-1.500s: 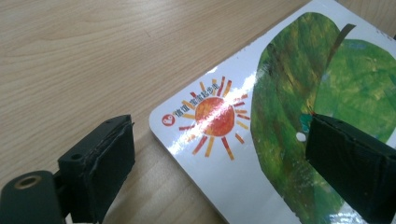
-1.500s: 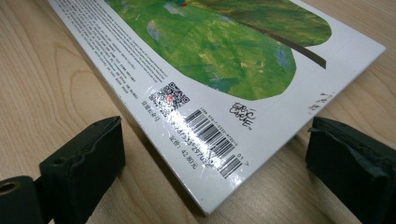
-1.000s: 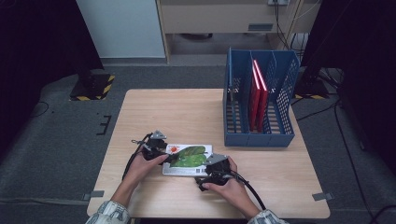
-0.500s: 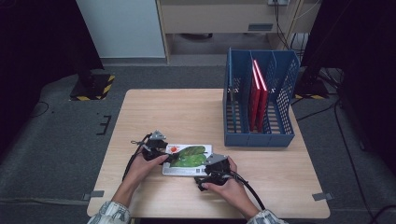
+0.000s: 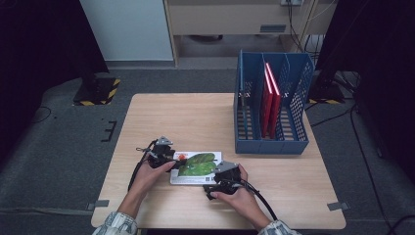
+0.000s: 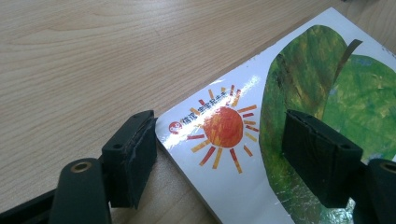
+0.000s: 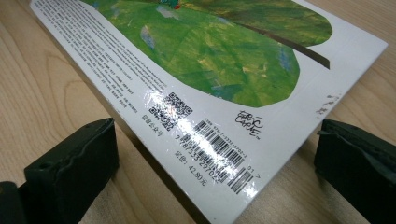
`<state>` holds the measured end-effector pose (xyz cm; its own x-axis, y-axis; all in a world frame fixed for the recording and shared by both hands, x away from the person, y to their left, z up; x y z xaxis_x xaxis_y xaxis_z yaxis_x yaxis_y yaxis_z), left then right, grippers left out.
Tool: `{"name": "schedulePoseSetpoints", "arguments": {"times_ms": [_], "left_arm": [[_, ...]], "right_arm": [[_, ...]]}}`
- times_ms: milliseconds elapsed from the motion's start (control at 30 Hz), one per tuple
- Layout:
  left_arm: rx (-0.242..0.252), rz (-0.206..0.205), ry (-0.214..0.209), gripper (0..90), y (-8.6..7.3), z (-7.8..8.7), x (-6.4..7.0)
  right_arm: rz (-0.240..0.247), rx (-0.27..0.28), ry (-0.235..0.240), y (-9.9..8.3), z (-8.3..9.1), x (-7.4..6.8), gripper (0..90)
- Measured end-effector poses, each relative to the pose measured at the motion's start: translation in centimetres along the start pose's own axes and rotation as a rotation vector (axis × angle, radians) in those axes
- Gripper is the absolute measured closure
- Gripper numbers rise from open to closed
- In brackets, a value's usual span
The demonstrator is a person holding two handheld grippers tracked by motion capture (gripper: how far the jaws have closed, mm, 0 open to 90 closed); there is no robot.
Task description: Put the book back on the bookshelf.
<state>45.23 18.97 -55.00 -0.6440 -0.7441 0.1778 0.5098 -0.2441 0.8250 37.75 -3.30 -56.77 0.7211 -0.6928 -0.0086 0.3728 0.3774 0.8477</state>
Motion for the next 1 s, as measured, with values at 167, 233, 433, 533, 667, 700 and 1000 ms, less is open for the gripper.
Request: {"name": "schedulePoseSetpoints", "arguments": {"times_ms": [167, 233, 433, 533, 667, 700, 1000], "left_arm": [[0.012, 0.006, 0.002, 27.1, 0.2, 0.2, 0.0], [0.013, 0.011, 0.002, 27.1, 0.3, 0.3, 0.1], [-0.001, -0.001, 0.01, 27.1, 0.3, 0.2, 0.2], [-0.003, 0.003, 0.008, 27.8, 0.2, 0.1, 0.1], [-0.008, 0.006, 0.001, 28.1, 0.1, 0.3, 0.0], [-0.011, 0.006, 0.001, 27.6, 0.0, 0.3, 0.0], [-0.029, 0.028, 0.006, 26.8, -0.7, 1.0, -0.2]], "right_arm": [[-0.007, -0.004, -0.009, 0.0, 0.0, -0.1, 0.1], [-0.008, -0.002, -0.013, 0.1, -0.1, -0.1, 0.1], [-0.012, -0.003, -0.016, 0.1, -0.1, -0.1, 0.1], [-0.01, -0.001, -0.016, 0.1, -0.1, -0.1, 0.1], [-0.011, -0.003, -0.015, 0.1, -0.1, -0.1, 0.2], [-0.012, -0.003, -0.014, 0.1, -0.1, -0.1, 0.2], [-0.006, -0.002, -0.004, -0.1, 0.1, -0.4, 0.3]]}}
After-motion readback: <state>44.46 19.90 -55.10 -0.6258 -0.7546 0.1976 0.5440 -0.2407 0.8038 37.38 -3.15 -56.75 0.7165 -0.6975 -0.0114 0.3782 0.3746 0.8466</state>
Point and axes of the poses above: each handheld gripper's, and its own axes: z roughly backward along the jaws, y roughly out of its top, x roughly to its right, the point moved 4 cm from there along -z, roughly forward along the jaws, and after that the axes turned 13 degrees about x, right-handed, at the moved point
